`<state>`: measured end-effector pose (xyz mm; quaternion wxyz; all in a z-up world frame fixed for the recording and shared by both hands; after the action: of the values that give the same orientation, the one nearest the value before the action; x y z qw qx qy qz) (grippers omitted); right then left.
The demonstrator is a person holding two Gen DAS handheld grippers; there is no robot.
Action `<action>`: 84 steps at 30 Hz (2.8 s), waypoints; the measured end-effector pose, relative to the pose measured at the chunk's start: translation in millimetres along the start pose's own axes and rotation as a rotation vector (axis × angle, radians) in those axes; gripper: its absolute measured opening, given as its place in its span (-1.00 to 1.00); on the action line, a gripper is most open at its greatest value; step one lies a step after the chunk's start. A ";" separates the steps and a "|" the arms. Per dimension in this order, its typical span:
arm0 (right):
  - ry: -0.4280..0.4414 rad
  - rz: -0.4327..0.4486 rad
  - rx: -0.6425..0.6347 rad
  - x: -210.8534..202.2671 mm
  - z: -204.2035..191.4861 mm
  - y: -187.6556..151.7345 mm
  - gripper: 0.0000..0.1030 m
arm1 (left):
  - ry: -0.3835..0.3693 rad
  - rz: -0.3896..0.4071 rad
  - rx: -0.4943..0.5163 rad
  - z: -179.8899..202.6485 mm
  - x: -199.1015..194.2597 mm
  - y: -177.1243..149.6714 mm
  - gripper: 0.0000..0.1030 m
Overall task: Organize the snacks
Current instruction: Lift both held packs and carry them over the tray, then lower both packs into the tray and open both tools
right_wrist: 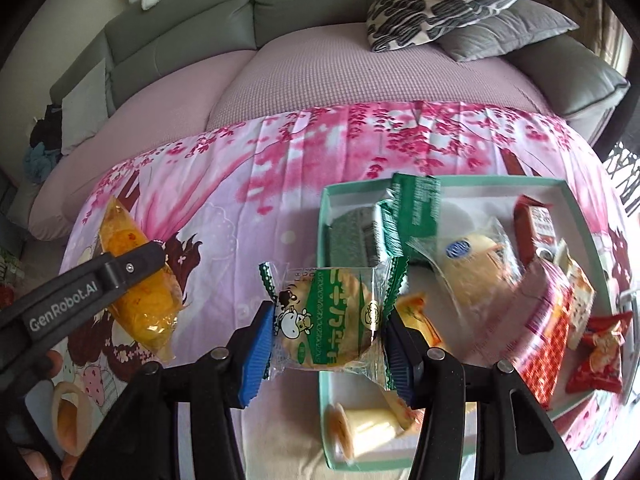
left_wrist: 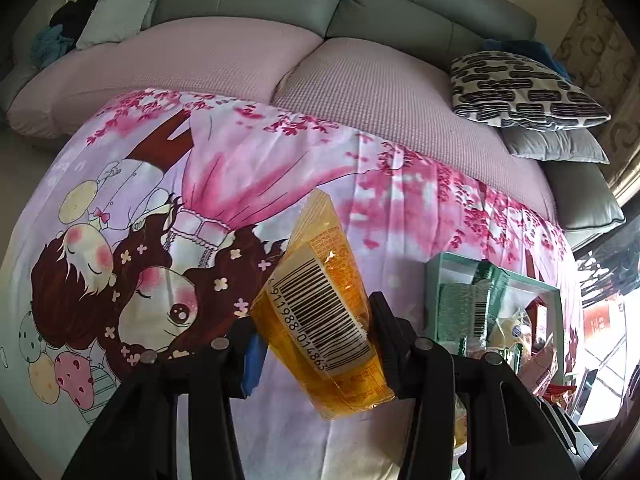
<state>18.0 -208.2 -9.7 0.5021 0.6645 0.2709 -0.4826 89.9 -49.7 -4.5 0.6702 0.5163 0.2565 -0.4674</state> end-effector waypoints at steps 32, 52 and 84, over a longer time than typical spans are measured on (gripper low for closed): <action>-0.113 0.081 0.358 -38.6 167.1 -2.0 0.07 | -0.166 -0.053 0.346 131.6 19.8 -61.1 -0.04; -0.135 -0.022 0.439 -9.0 207.4 -16.1 0.07 | -0.219 -0.093 0.469 174.0 52.0 -78.0 -0.04; -0.076 -0.047 0.402 3.7 187.5 -17.0 0.62 | -0.133 -0.070 0.402 145.6 25.8 -67.5 0.60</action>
<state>-64.2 -376.8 -25.6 0.3579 0.7263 0.1652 -0.5632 20.7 -196.7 -7.5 0.5527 0.5983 0.1312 -0.5651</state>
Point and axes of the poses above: each gripper's, at about its wrist camera, not at the fingertips, and x roughly the way its jaws point, z to its right, y to its top, the point moved 4 cm from there along x, roughly the way its jaws point, and after that the axes turned 9 degrees about -y, right-handed, at the moved point
